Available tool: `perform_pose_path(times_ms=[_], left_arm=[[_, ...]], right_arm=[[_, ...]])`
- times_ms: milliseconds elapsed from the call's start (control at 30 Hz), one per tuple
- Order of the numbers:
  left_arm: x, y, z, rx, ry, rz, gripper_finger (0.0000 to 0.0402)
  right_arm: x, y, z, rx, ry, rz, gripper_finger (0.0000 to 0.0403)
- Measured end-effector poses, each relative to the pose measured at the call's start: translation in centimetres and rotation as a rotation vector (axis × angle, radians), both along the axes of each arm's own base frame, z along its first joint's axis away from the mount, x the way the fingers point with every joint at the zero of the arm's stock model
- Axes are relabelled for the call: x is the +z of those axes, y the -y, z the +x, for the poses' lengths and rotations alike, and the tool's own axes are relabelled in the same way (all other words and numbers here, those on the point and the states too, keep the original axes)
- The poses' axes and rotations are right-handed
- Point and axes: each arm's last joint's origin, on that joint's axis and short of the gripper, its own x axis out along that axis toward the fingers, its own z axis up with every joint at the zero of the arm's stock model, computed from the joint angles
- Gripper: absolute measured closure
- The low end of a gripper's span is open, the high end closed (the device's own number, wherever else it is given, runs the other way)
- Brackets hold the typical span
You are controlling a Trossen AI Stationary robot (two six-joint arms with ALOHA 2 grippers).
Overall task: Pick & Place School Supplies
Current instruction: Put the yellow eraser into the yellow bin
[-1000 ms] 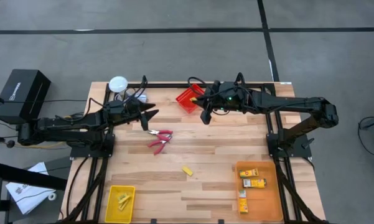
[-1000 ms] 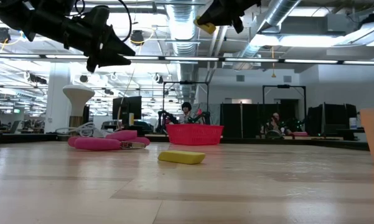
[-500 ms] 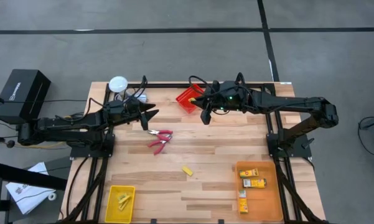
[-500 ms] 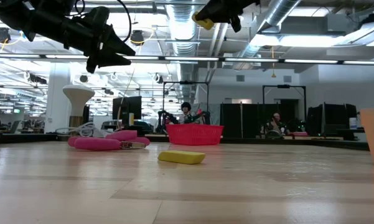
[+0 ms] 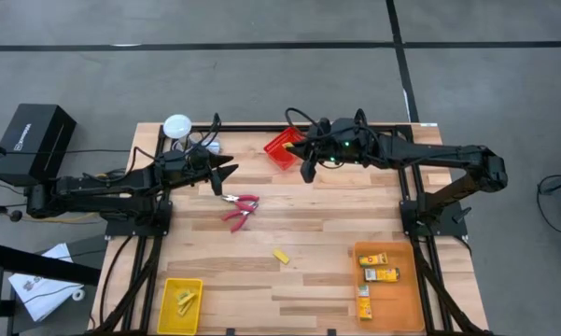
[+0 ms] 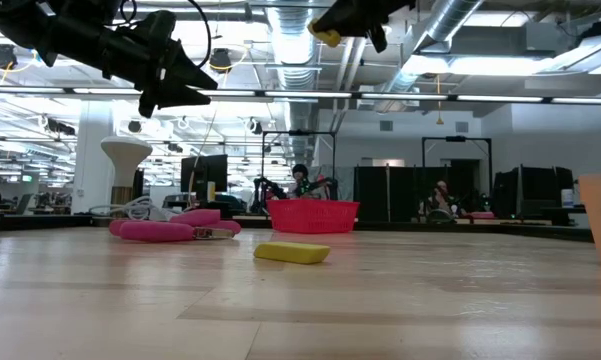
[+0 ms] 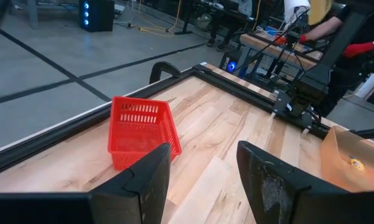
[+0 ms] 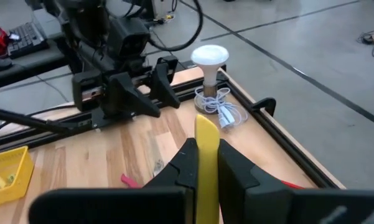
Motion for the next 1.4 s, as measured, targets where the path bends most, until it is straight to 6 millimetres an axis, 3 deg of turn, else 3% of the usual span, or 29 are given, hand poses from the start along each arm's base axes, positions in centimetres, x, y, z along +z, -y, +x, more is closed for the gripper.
perform_pose_path(times_ms=[1400], left_arm=[[0.0,0.0,0.0,0.002,0.002,-0.003,0.0221]], right_arm=[[0.84,0.9,0.11,0.012,0.077,-0.057,0.0381]])
